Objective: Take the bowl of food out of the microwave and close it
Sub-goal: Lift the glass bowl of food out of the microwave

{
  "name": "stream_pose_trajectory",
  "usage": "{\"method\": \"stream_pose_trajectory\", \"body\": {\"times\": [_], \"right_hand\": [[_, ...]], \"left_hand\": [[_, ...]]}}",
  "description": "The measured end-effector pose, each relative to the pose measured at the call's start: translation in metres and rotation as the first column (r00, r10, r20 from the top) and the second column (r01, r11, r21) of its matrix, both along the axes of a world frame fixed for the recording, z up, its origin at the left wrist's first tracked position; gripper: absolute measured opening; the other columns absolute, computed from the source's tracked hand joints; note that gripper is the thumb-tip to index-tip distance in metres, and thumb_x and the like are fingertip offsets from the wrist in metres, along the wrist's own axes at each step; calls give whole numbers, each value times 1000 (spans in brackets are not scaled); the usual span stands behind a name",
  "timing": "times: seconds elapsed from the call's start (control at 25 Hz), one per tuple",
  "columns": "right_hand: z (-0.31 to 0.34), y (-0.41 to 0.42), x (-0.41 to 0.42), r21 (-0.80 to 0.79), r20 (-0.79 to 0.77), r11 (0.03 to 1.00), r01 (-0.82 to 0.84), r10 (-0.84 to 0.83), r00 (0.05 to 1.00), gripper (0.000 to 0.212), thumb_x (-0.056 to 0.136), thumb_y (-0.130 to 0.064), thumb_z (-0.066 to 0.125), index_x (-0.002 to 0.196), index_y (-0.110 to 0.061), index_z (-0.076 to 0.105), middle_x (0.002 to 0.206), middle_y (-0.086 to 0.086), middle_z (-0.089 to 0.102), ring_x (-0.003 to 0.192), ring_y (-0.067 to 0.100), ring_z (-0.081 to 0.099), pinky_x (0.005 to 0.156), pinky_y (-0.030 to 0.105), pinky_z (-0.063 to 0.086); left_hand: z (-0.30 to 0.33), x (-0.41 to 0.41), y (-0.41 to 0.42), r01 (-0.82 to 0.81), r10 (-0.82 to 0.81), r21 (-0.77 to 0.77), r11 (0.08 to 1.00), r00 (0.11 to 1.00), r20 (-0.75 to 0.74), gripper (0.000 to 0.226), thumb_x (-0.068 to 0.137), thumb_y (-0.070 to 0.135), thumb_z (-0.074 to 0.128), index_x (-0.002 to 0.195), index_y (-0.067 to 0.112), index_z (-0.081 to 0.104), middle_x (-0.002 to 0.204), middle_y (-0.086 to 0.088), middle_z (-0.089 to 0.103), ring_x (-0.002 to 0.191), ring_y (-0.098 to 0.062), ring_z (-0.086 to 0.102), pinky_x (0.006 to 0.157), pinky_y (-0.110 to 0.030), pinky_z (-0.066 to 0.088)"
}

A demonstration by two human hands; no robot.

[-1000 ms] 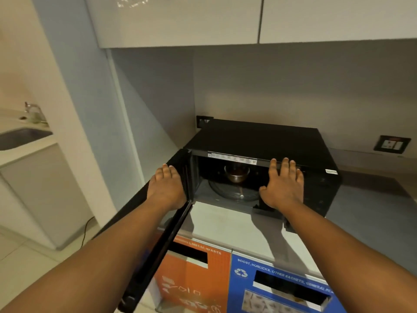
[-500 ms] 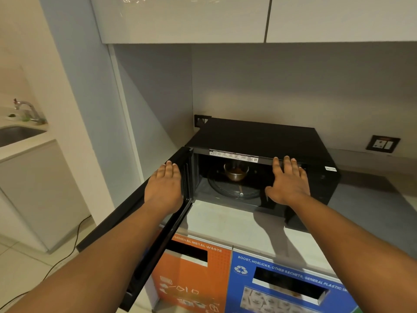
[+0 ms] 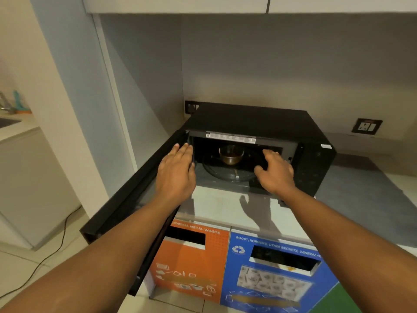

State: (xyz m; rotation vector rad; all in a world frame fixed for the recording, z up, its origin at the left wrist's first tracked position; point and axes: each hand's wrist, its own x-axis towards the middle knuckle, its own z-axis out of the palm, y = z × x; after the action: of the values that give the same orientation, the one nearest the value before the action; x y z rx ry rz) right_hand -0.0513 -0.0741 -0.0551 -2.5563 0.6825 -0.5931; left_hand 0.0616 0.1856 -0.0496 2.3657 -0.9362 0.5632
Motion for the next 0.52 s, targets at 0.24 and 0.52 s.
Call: {"method": "stream_pose_trajectory", "body": {"times": [0.24,0.52], "right_hand": [[-50,10,22,682,307,717,-143,-104,946,55,105,-24,48,158,-23,34,166,2,33,150,23,33,122,44,29],[-120,-64,120,807,422,531,-259,-210,882,57,102,-33,46,157,-18,36,163,4,38,149,19,34,116,29,24]], "left_hand": [[-58,-6,-62,-81,-277,-538,839,788,-549,53,107,25,50,158,17,37,167,-4,36,154,-20,32,125,-35,28],[-127,70,-169,-352,-447,-727,590,608,-657,52,111,22,40,161,13,30,167,-4,34,153,-16,31,89,1,36]]}}
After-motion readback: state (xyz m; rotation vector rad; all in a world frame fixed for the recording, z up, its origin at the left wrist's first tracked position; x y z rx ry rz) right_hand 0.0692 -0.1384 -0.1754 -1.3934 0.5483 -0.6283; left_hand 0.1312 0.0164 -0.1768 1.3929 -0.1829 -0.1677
